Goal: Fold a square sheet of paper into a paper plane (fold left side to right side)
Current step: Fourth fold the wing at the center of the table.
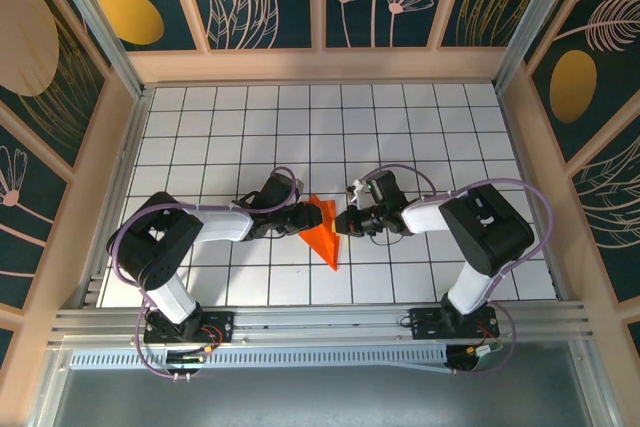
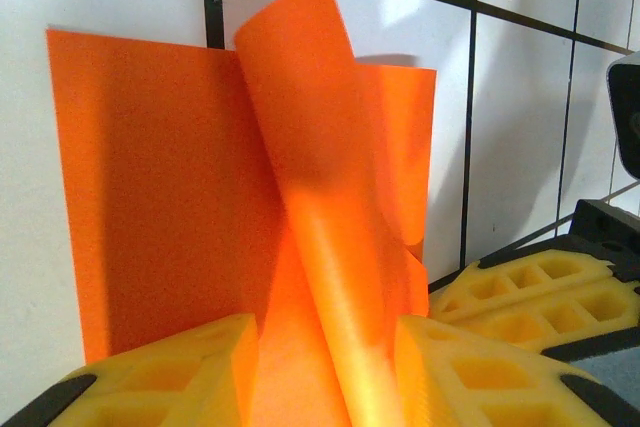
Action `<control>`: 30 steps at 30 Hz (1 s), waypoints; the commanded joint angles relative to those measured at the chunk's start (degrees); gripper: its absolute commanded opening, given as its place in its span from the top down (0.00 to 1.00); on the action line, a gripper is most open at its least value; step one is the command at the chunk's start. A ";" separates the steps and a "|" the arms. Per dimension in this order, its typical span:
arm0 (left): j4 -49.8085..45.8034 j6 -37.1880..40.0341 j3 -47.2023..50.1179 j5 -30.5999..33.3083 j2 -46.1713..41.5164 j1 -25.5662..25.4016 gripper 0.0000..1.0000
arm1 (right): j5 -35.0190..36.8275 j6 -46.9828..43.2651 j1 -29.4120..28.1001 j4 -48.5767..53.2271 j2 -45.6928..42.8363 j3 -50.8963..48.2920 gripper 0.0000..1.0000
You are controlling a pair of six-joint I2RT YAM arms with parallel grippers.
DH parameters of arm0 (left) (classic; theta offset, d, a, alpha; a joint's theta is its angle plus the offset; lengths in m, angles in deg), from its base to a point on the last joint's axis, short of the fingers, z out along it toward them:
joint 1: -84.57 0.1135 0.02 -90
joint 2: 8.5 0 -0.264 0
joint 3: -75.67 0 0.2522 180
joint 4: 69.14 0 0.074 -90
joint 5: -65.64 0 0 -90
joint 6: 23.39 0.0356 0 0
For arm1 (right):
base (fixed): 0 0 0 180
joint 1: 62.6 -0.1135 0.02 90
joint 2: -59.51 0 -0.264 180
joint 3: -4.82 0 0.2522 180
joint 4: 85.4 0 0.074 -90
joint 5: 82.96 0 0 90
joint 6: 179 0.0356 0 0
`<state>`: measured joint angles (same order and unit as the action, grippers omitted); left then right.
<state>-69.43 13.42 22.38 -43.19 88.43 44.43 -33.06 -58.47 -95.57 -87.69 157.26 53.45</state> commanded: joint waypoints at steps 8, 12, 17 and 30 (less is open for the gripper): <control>-3.02 1.07 0.68 1.95 1.78 -0.38 0.59 | 2.21 -1.74 0.45 2.26 -0.69 1.07 0.98; -2.95 0.98 0.69 1.95 1.77 -0.36 0.59 | 2.48 -1.96 0.45 2.34 -0.31 1.37 0.98; -2.28 0.72 0.81 1.54 1.69 -0.35 0.59 | 2.72 -2.29 0.39 2.97 0.62 1.89 0.98; -1.94 0.02 -0.02 1.94 -4.09 -0.38 0.49 | 5.38 -1.70 0.37 4.10 2.59 -0.76 1.00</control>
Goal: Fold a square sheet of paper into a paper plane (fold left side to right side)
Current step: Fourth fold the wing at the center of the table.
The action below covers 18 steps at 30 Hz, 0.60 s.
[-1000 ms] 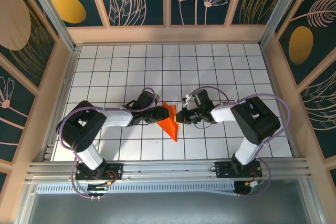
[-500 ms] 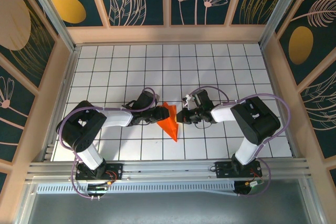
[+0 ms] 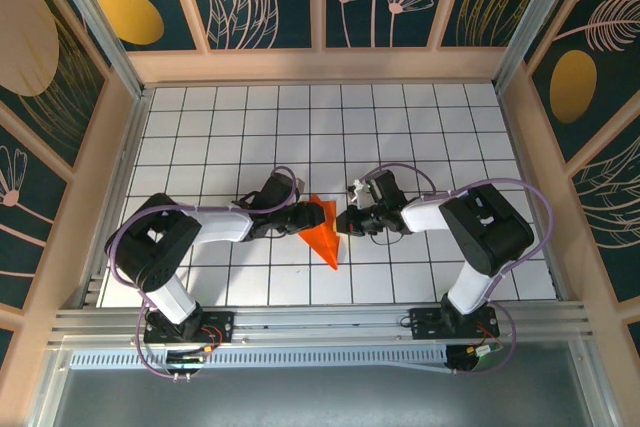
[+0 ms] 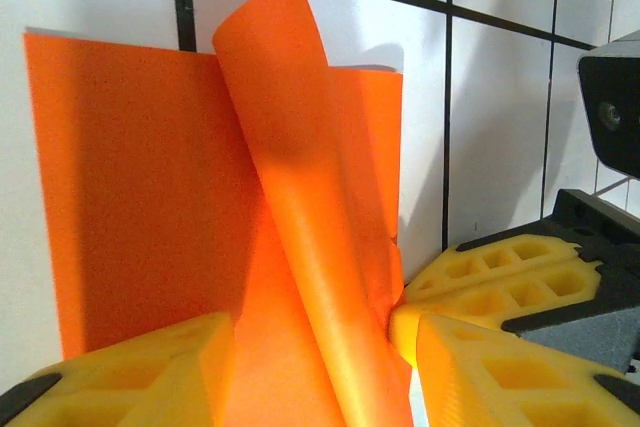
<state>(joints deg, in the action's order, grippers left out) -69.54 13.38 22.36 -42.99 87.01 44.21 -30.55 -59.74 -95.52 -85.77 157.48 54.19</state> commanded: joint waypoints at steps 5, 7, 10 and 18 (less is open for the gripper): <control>-4.01 1.52 0.27 4.90 -7.25 -0.16 0.52 | 2.65 -0.36 0.22 1.91 2.81 -1.31 1.00; -3.45 2.26 0.51 4.09 -8.21 -0.13 0.72 | 2.69 -0.37 0.19 1.98 2.73 -1.25 1.00; -0.69 2.52 0.61 0.13 -7.60 -0.11 0.93 | 3.11 -0.65 0.14 2.56 2.69 -0.86 1.00; 2.84 1.88 -1.78 -3.84 -1.37 -1.06 1.00 | 3.91 -0.86 -0.15 3.64 3.19 -0.38 1.00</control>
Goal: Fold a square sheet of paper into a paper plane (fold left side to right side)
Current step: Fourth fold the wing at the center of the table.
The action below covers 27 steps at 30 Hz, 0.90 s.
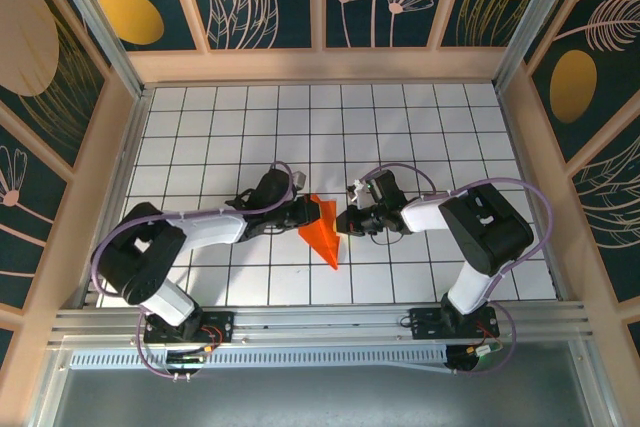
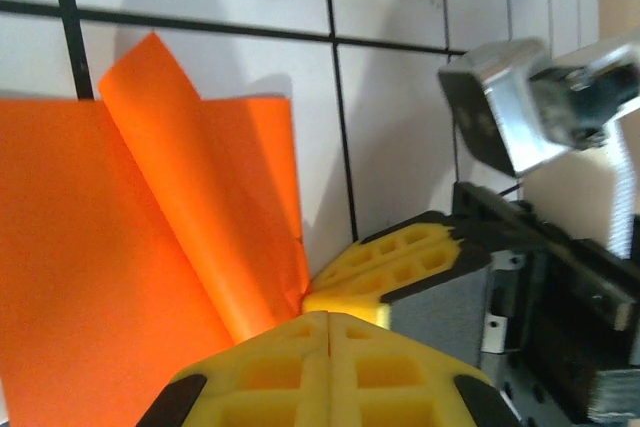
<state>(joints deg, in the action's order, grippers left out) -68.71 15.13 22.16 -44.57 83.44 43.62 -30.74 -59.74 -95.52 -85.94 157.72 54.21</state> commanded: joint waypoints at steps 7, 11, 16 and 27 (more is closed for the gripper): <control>4.12 -0.20 -2.49 -3.68 5.90 -0.97 1.00 | 4.69 -1.31 -0.12 4.81 3.30 -0.31 1.00; 4.91 -0.38 -2.53 -4.14 6.68 -1.06 1.00 | 4.90 -1.39 -0.29 4.97 3.41 -0.31 1.00; 5.15 -0.47 -2.70 -4.33 8.50 -1.14 1.00 | 5.43 -1.75 -0.30 5.67 3.61 -0.13 1.00; 4.08 -0.55 -1.22 -1.61 9.47 -1.13 1.00 | 6.49 -3.00 -0.37 7.68 4.15 0.57 1.00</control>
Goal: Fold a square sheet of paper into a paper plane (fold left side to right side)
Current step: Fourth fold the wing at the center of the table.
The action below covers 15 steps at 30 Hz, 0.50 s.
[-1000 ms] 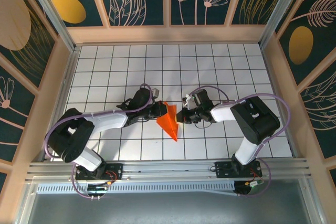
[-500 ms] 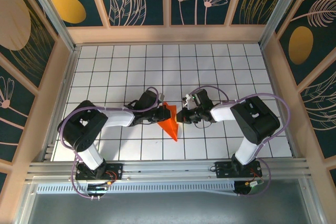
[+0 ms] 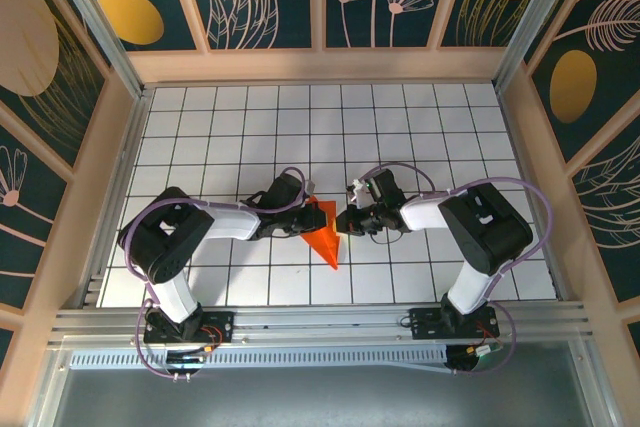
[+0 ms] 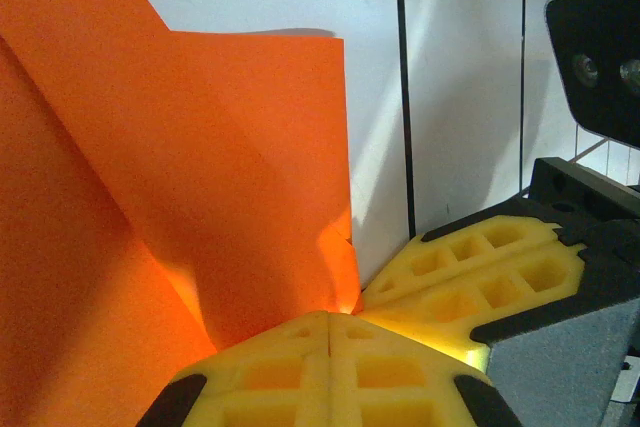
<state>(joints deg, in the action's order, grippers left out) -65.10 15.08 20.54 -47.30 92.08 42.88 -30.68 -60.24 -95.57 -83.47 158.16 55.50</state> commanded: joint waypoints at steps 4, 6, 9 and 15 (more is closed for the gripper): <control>0.64 -0.78 1.10 1.74 1.00 -0.48 1.00 | 6.60 -2.55 -0.41 5.33 3.87 -0.79 1.00; 0.57 -0.82 1.42 2.08 0.96 -0.41 1.00 | 6.60 -2.56 -0.42 5.25 3.97 -0.80 1.00; 0.56 -0.77 1.85 2.37 0.94 -0.44 1.00 | 6.59 -2.71 -0.34 5.41 4.18 -0.84 1.00; 1.03 -1.07 3.02 2.97 1.22 -0.48 1.00 | 6.69 -2.87 -0.36 5.58 4.33 -0.94 1.00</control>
<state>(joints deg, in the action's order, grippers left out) -64.73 14.65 22.33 -45.77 92.19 42.66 -30.74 -60.64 -95.57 -83.12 158.31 55.72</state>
